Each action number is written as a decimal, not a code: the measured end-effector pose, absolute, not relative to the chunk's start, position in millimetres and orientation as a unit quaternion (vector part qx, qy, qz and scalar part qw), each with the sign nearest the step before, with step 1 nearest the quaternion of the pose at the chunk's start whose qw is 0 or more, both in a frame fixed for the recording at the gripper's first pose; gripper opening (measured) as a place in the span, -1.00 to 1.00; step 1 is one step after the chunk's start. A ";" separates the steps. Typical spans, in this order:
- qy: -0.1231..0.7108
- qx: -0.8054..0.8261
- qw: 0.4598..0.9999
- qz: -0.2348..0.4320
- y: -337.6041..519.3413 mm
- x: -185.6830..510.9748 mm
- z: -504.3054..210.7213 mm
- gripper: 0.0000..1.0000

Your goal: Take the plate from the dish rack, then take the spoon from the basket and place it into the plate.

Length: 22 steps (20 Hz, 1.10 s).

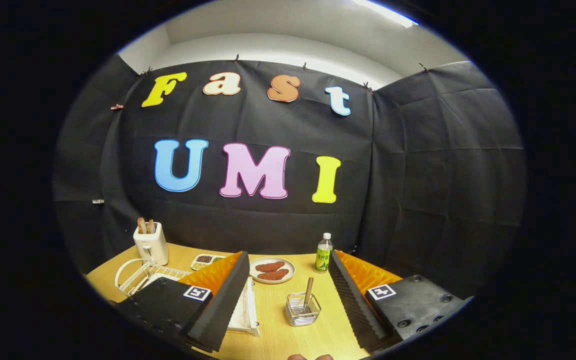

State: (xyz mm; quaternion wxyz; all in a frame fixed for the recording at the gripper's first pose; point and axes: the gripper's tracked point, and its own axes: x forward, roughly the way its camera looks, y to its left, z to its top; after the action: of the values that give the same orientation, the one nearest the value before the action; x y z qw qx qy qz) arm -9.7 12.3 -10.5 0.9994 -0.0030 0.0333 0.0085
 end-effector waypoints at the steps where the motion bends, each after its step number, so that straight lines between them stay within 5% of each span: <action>1: 0.033 -0.003 0.999 0.008 11.7 -9.1 -10.5 0.94; 13: 0.050 -0.026 0.997 0.046 53.3 40.9 -28.3 0.94; 22: 0.147 -0.032 0.985 0.084 137.0 87.4 -84.0 0.95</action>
State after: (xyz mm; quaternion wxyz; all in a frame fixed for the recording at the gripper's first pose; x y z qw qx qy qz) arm 87.4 137.0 -84.0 0.9850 -0.0316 0.1470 0.0844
